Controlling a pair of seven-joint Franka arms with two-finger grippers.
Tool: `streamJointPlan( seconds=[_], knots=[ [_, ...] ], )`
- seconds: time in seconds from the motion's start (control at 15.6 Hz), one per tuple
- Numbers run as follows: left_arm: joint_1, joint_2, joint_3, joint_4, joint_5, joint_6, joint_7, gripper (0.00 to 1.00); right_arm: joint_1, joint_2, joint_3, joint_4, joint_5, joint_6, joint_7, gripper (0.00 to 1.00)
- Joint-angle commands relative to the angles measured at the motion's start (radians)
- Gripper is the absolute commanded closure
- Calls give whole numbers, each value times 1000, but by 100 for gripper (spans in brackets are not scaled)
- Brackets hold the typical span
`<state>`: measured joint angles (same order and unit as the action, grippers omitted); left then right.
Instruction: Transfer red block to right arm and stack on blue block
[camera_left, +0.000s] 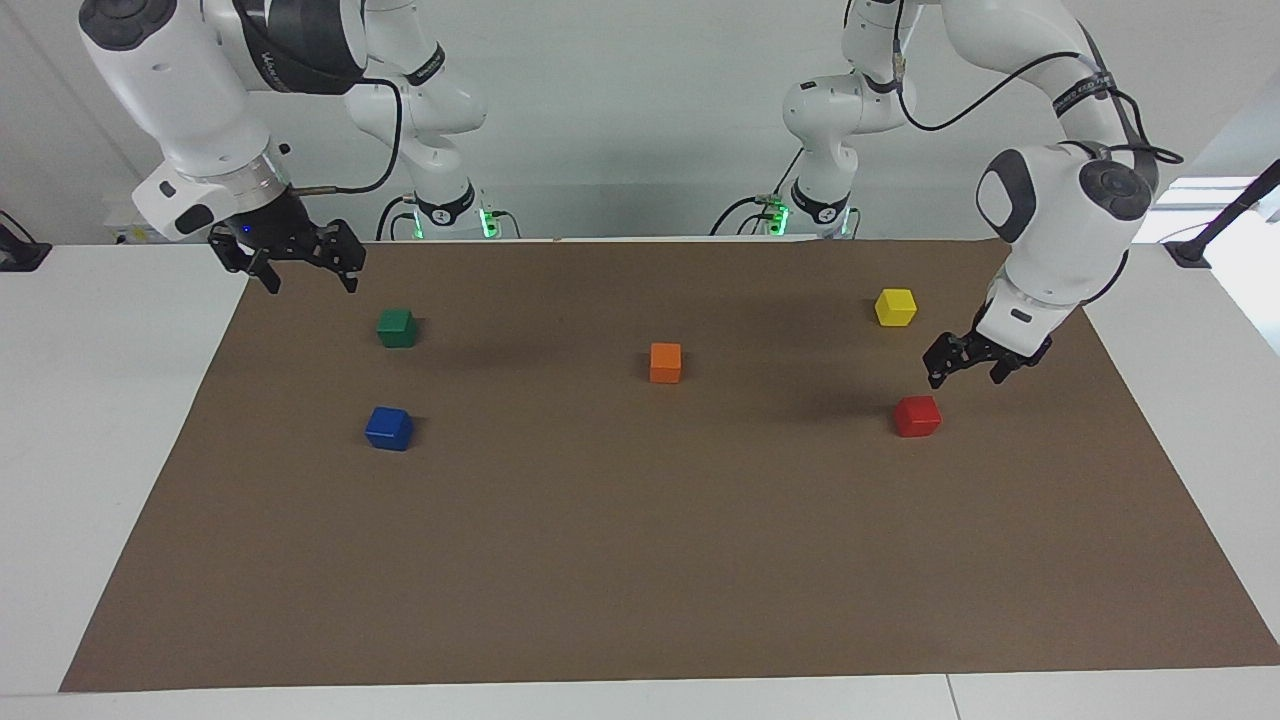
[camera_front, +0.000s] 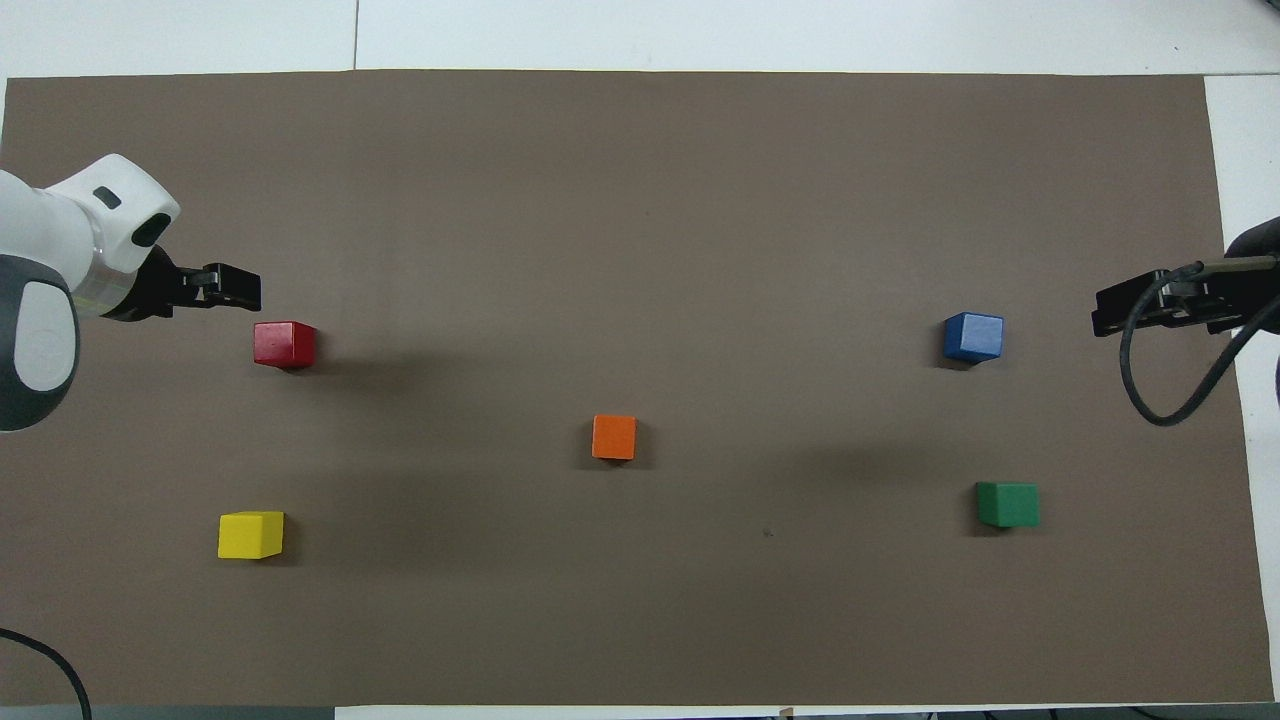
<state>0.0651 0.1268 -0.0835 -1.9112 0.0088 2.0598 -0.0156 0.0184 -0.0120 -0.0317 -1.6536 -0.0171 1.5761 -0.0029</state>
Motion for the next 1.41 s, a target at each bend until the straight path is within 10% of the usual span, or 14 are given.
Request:
streamJointPlan(
  seconds=[0.0,0.19,0.96,1.15,1.35],
  knots=[
    [12,17,-4,-57,-10,86,-13,0,-2,-28,12,-26,13,5,1,0],
    [19,20,-5,-120,-10,164,-18,0,8,-22,21,-28,86,115,-6,0],
    [-18,146,-7,-123,-9,194,-53,0,9,73,19,-159,1247,168,-221,0],
    [-19,140,-7,-118,-9,116,-47,100,41,108,21,-254,1543,141,-343,0],
    [-13,137,-9,-36,-19,-28,-55,100,71,150,22,-288,1747,79,-402,0]
  ],
)
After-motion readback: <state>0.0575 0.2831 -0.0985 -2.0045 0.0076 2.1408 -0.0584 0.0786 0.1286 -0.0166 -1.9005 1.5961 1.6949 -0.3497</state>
